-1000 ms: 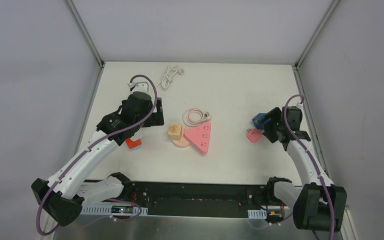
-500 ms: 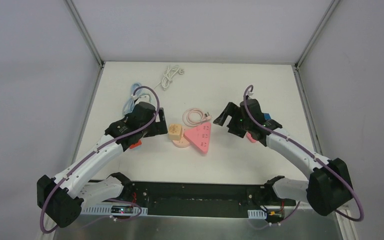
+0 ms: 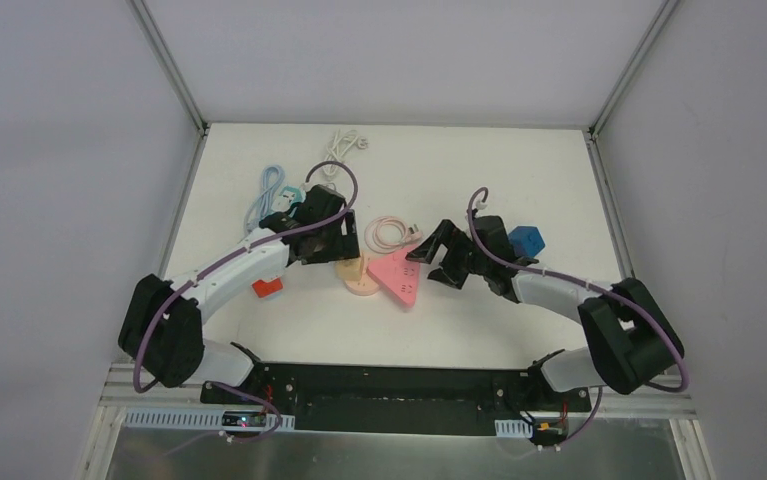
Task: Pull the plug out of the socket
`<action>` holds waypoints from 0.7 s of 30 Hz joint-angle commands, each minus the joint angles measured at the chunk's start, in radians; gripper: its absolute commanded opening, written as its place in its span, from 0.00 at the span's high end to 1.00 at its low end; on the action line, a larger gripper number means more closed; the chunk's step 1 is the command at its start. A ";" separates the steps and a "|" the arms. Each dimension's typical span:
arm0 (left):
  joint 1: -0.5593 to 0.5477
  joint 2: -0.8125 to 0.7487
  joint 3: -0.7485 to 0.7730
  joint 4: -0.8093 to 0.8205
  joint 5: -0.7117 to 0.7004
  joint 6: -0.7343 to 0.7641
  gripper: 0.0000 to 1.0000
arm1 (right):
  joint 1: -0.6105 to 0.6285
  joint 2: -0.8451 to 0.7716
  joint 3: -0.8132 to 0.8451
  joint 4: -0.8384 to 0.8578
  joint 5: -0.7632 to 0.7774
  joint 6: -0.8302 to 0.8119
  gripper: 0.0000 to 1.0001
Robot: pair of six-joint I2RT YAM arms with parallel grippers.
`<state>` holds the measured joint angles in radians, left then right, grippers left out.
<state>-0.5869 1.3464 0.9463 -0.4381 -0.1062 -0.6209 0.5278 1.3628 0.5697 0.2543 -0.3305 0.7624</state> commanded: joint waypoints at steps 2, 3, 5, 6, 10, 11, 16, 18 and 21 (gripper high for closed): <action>0.010 0.077 0.075 -0.085 -0.020 0.010 0.29 | 0.001 0.108 -0.013 0.226 -0.121 0.072 0.08; 0.010 0.080 0.064 -0.081 -0.007 0.010 0.33 | 0.001 0.121 -0.024 0.255 -0.126 0.079 0.09; 0.010 0.083 0.034 -0.075 0.017 0.007 0.38 | 0.000 0.155 -0.039 0.307 -0.150 0.090 0.13; 0.010 0.083 0.017 -0.078 0.019 0.004 0.42 | 0.001 0.169 -0.046 0.331 -0.162 0.095 0.15; 0.010 0.074 -0.058 -0.100 0.016 -0.007 0.49 | 0.001 0.216 -0.090 0.462 -0.217 0.132 0.25; 0.010 0.068 -0.074 -0.103 0.015 -0.010 0.49 | 0.001 0.225 -0.101 0.500 -0.229 0.142 0.26; 0.010 0.045 -0.142 -0.103 0.033 -0.038 0.52 | 0.001 0.282 -0.136 0.680 -0.276 0.194 0.33; 0.010 0.041 -0.161 -0.100 0.047 -0.046 0.53 | 0.002 0.309 -0.144 0.752 -0.291 0.226 0.39; 0.010 0.036 -0.187 -0.098 0.054 -0.054 0.54 | 0.002 0.350 -0.166 0.867 -0.289 0.273 0.48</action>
<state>-0.5739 1.3319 0.8585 -0.3344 -0.0780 -0.6827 0.5278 1.6764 0.4267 0.8780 -0.5827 0.9604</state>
